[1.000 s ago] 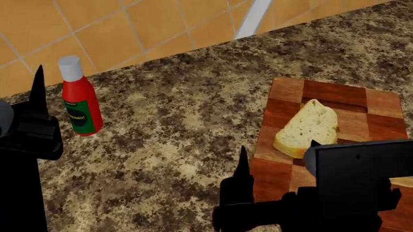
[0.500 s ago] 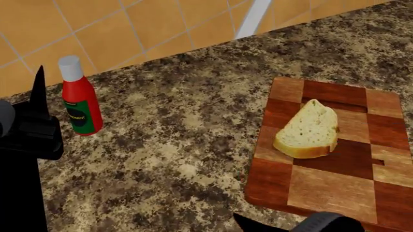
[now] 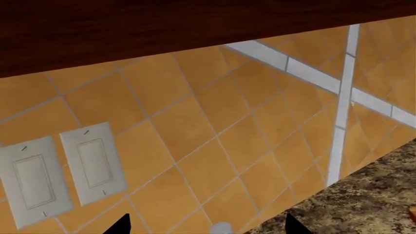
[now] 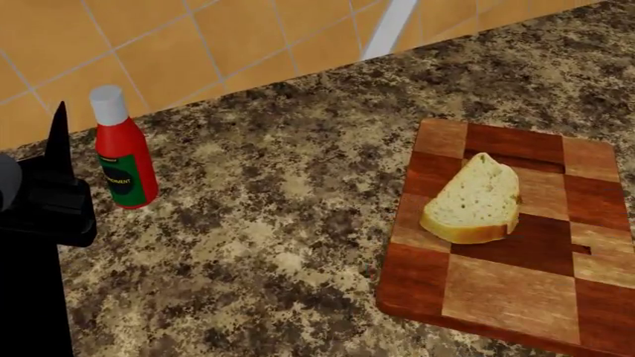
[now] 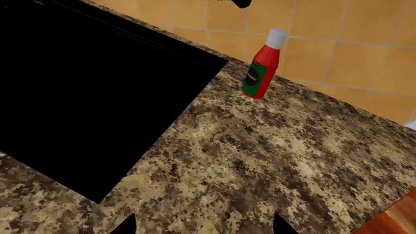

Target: Pick up the wedge of cheese and place it on the slice of bread to prepare a simple cheese on bread dish.

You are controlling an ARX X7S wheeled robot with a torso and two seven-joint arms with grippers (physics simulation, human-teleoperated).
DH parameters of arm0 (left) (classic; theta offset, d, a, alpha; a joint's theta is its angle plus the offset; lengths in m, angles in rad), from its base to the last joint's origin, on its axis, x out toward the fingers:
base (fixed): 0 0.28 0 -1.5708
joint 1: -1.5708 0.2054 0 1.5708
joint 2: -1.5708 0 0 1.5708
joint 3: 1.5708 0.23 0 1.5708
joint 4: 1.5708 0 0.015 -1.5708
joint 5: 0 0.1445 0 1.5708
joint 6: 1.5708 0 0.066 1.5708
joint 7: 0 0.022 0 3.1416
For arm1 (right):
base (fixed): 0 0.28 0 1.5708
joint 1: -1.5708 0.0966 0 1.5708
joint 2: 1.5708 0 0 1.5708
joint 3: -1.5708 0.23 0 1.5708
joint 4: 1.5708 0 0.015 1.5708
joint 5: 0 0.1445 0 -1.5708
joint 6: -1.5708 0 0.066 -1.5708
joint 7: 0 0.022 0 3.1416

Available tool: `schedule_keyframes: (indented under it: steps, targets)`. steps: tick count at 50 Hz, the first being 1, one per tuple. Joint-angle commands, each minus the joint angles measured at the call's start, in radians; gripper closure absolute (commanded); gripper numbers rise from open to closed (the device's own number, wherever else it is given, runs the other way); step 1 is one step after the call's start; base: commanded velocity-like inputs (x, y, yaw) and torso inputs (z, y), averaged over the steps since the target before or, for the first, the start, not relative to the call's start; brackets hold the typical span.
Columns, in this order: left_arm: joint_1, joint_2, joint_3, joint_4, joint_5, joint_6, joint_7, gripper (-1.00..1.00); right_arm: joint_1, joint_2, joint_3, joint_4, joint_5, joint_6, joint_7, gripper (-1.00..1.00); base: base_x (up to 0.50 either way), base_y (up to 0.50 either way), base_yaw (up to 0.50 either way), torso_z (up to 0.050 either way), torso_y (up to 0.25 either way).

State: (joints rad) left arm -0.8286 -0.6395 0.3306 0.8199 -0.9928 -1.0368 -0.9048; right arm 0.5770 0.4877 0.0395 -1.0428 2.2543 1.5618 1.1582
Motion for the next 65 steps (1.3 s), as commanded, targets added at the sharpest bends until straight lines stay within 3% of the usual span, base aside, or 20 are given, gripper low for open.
schedule_keyframes:
  steps: [1, 6, 14, 24, 39, 45, 53, 55, 56, 57, 65]
  targets:
    - [-0.001, -0.002, 0.003, -0.002, -0.001, 0.003, -0.002, -1.00, -0.020, -0.010, -0.042, -0.004, -0.060, 0.009, -0.054, -1.00, 0.00, 0.00, 0.00, 0.000, 0.000]
    - [-0.003, -0.002, 0.004, -0.005, -0.004, 0.003, -0.003, -1.00, -0.015, -0.022, -0.085, -0.004, -0.021, 0.009, -0.019, -1.00, 0.00, 0.00, 0.00, 0.000, 0.000]
    - [-0.003, -0.003, 0.007, -0.005, -0.002, 0.005, -0.005, -1.00, 0.022, -0.060, -0.234, -0.004, 0.093, 0.009, 0.195, -1.00, 0.00, 0.00, 0.00, 0.000, 0.000]
    - [-0.004, -0.005, 0.007, -0.004, -0.006, 0.006, -0.010, -1.00, -0.008, -0.031, -0.251, -0.004, -0.021, 0.009, 0.087, -1.00, 0.00, 0.00, 0.00, 0.000, 0.000]
    - [-0.007, -0.008, 0.010, -0.005, -0.011, 0.007, -0.015, -1.00, -0.060, 0.040, -0.154, -0.004, -0.258, 0.009, -0.181, -1.00, 0.00, 0.00, 0.00, 0.000, 0.000]
    - [-0.008, -0.009, 0.010, -0.005, -0.014, 0.007, -0.019, -1.00, -0.093, 0.057, -0.135, -0.004, -0.450, 0.009, -0.363, -1.00, 0.00, 0.00, 0.00, 0.000, 0.000]
    - [-0.008, -0.010, 0.009, -0.004, -0.019, 0.007, -0.021, -1.00, -0.107, 0.062, -0.129, -0.004, -0.541, 0.008, -0.448, -1.00, 0.00, 0.00, 0.00, 0.000, 0.000]
    - [-0.008, -0.011, 0.010, -0.004, -0.018, 0.009, -0.021, -1.00, -0.149, 0.362, -0.429, -0.004, -0.841, -0.292, -0.696, -1.00, 0.00, 0.00, 0.00, 0.000, 0.000]
    - [-0.008, -0.011, 0.011, -0.005, -0.018, 0.009, -0.019, -1.00, -0.151, 0.429, -0.579, -0.004, -0.991, -0.442, -0.694, -1.00, 0.00, 0.00, 0.00, 0.000, 0.000]
    - [-0.008, -0.011, 0.011, -0.005, -0.017, 0.010, -0.020, -1.00, -0.146, 0.429, -0.655, 0.002, -1.097, -0.584, -0.692, -1.00, 0.00, 0.00, 0.00, 0.000, 0.000]
    - [-0.008, -0.012, 0.013, -0.007, -0.015, 0.015, -0.018, -1.00, -0.142, 0.411, -0.683, 0.056, -1.134, -0.590, -0.720, -1.00, 0.00, 0.00, 0.00, 0.000, 0.000]
